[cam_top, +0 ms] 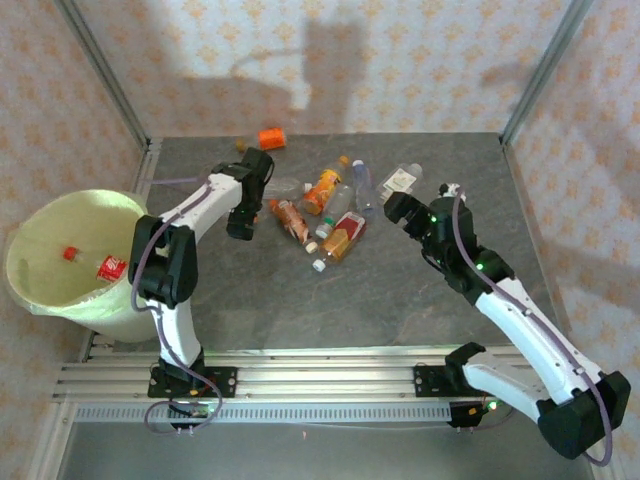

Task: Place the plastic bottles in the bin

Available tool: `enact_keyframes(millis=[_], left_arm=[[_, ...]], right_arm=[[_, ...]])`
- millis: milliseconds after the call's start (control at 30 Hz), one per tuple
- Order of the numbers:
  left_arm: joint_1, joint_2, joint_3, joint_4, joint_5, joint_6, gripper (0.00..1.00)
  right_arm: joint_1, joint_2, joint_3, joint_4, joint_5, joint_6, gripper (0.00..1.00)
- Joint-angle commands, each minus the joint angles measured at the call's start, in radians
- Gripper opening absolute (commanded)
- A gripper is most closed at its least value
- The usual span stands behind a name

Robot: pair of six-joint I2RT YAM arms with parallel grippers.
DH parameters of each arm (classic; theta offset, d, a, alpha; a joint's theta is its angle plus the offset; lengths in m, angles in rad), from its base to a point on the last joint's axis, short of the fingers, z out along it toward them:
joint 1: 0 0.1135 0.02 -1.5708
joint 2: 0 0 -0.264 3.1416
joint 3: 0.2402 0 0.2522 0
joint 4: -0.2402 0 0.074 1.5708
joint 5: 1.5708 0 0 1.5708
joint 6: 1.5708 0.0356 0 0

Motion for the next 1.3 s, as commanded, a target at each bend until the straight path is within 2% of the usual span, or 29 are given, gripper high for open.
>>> enact_keyframes(millis=[0,100,300,500,667,800,1033,1267], left_arm=[[0.035,0.053,0.052,-0.011,0.023,-0.060,1.00],[0.057,0.101,0.090,-0.018,0.043,-0.057,1.00],[0.059,0.189,0.193,-0.073,-0.021,-0.079,1.00],[0.060,0.235,0.193,-0.049,-0.003,-0.135,0.96],[0.064,0.242,0.131,0.018,-0.008,-0.166,0.86],[0.062,0.249,0.118,0.024,-0.042,-0.155,0.70],[0.063,0.204,0.023,0.144,-0.092,-0.146,0.61],[0.062,0.102,-0.059,0.242,-0.224,-0.029,0.54]], right_arm=[[-0.005,-0.021,0.002,-0.043,0.039,-0.024,0.99],[-0.005,-0.033,0.000,-0.055,0.047,-0.027,0.99],[-0.004,-0.041,0.001,-0.061,0.050,-0.029,0.99],[-0.003,-0.053,0.004,-0.082,0.052,-0.035,0.99],[-0.004,-0.074,-0.005,-0.099,0.058,-0.036,0.99],[-0.005,-0.091,-0.018,-0.101,0.066,-0.034,0.99],[-0.005,-0.093,-0.025,-0.104,0.068,-0.026,0.99],[-0.005,-0.095,-0.031,-0.102,0.072,-0.029,0.99]])
